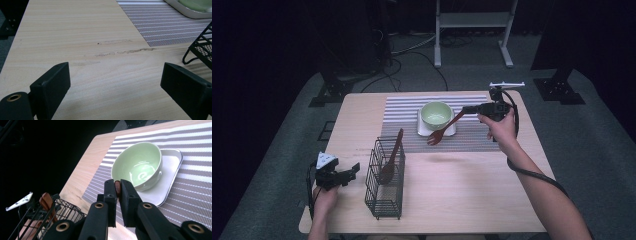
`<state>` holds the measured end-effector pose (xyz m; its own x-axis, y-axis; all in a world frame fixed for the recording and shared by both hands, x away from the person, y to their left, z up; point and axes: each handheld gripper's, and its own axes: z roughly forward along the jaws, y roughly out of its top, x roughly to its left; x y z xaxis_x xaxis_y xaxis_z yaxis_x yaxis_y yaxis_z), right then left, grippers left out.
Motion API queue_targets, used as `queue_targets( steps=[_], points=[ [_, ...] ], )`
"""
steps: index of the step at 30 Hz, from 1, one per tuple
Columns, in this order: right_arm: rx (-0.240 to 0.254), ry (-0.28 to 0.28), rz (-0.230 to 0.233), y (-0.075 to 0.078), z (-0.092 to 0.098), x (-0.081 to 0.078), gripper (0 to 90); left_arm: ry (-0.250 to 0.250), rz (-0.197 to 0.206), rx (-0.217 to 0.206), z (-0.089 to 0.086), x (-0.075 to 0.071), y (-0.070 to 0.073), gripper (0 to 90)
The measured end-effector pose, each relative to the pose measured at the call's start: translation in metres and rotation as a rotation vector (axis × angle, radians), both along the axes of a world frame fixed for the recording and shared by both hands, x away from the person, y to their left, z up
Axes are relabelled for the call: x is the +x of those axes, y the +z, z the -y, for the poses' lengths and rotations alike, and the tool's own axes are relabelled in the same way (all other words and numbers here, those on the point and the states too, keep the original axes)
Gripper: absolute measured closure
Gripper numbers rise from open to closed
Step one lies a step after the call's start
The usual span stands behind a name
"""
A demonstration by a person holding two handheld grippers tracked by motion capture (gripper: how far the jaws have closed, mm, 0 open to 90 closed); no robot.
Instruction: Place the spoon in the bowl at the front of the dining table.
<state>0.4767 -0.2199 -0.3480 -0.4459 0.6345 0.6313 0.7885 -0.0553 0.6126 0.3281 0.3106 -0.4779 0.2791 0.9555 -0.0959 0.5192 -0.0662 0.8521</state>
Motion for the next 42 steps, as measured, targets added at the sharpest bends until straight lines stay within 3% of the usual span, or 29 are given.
queue_targets(
  steps=[42],
  points=[
    [-0.033,-0.135,0.028,0.022,0.002,0.035,83.1,0.000,0.001,-0.009,-0.001,0.000,0.000,8.3]
  ],
)
